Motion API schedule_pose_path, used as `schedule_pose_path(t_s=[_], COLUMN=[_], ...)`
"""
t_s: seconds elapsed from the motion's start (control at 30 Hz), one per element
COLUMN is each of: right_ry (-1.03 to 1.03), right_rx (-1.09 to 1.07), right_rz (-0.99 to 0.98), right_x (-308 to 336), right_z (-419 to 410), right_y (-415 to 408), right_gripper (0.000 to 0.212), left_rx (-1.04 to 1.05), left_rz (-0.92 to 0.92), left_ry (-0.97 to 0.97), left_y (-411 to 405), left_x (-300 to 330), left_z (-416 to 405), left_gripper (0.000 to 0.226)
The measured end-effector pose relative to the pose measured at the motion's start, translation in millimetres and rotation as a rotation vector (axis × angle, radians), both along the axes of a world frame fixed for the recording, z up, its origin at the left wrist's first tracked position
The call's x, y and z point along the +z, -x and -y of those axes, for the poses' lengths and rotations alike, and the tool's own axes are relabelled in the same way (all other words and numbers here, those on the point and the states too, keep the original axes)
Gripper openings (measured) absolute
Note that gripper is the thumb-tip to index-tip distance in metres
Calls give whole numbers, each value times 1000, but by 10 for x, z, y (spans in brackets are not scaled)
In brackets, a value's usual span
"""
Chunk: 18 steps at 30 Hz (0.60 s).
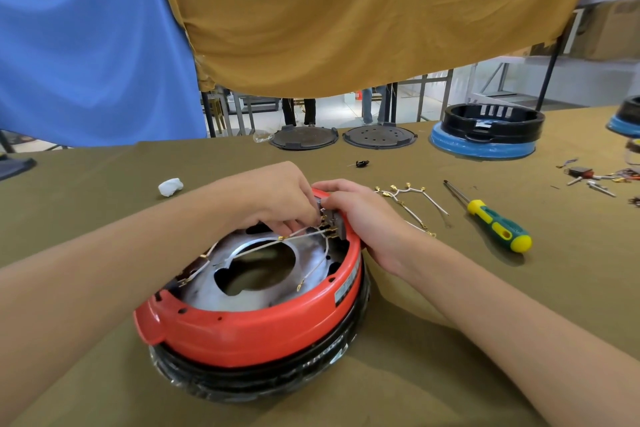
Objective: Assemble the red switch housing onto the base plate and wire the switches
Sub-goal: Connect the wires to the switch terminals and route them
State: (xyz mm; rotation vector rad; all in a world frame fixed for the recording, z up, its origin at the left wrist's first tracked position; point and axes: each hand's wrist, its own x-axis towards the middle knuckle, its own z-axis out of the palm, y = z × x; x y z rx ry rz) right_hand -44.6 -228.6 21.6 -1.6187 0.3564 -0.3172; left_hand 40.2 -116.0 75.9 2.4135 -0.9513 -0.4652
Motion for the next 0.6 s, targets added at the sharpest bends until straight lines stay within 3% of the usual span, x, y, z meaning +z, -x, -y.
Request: schedule_pose_path(t_s=[0.47, 0.6], right_ry=[20, 2], right_rx=[24, 17], right_rz=[-1, -2], right_x=[-5, -19], right_z=[30, 29], right_y=[8, -2], right_gripper=[33, 34], left_rx=[-29, -79], left_rz=[69, 197], left_ry=[-6, 23], left_y=[-78, -50], left_x=[-19, -90], left_z=[-57, -64], left_gripper=[7, 11])
